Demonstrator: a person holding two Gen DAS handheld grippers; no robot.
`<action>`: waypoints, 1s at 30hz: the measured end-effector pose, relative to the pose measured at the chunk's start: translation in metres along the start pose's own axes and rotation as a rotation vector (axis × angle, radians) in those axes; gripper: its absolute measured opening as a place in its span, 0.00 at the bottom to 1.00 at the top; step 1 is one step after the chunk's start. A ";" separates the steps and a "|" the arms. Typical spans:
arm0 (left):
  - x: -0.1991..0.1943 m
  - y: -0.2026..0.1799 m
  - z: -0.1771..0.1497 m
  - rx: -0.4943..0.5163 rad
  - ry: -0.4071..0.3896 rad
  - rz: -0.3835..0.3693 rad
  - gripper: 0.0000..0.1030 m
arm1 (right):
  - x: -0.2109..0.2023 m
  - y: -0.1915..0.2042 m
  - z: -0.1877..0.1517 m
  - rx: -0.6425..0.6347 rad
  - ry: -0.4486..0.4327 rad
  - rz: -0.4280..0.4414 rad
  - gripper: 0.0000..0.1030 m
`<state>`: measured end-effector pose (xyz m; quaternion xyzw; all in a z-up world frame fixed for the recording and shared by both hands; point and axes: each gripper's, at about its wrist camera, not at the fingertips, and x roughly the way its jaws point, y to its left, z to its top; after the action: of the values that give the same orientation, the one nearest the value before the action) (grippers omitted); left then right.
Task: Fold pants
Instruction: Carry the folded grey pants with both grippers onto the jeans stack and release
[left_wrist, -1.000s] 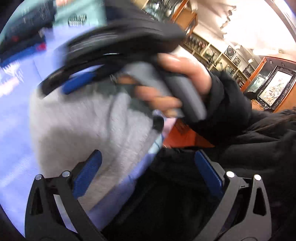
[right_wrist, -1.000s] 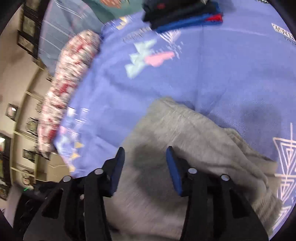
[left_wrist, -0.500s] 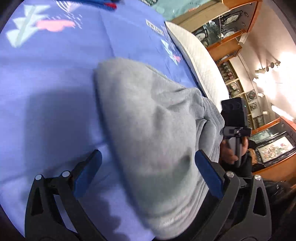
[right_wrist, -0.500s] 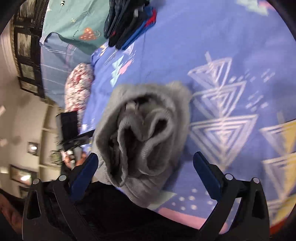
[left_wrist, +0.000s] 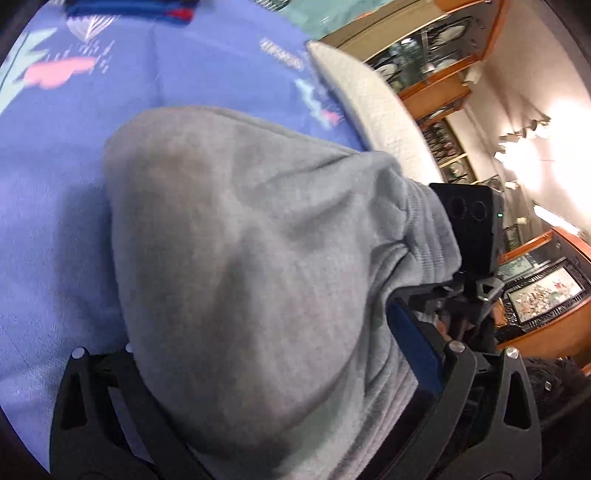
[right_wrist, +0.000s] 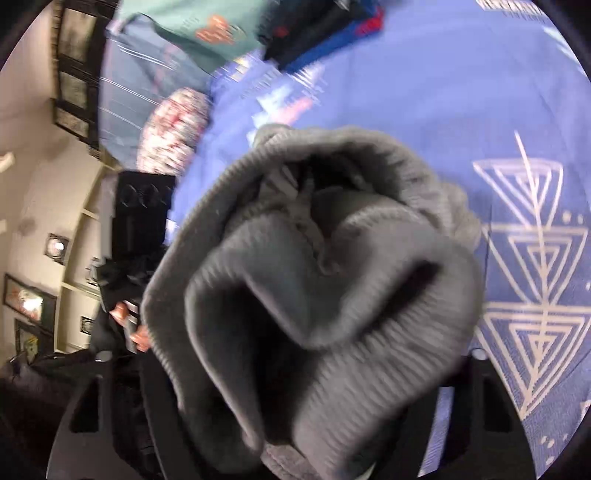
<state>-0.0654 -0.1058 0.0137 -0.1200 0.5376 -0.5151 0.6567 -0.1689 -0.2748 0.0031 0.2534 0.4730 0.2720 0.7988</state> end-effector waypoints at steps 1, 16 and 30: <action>-0.006 -0.005 0.005 0.019 -0.021 0.004 0.96 | -0.004 0.007 0.005 -0.025 -0.015 0.000 0.68; -0.184 0.012 0.353 0.112 -0.490 0.180 0.98 | -0.006 0.133 0.384 -0.356 -0.441 -0.290 0.76; -0.153 0.184 0.391 -0.223 -0.507 0.190 0.98 | 0.066 0.024 0.446 -0.250 -0.520 -0.437 0.92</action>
<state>0.3764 -0.0564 0.1252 -0.2653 0.4183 -0.3424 0.7983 0.2516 -0.2787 0.1673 0.1073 0.2599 0.0771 0.9566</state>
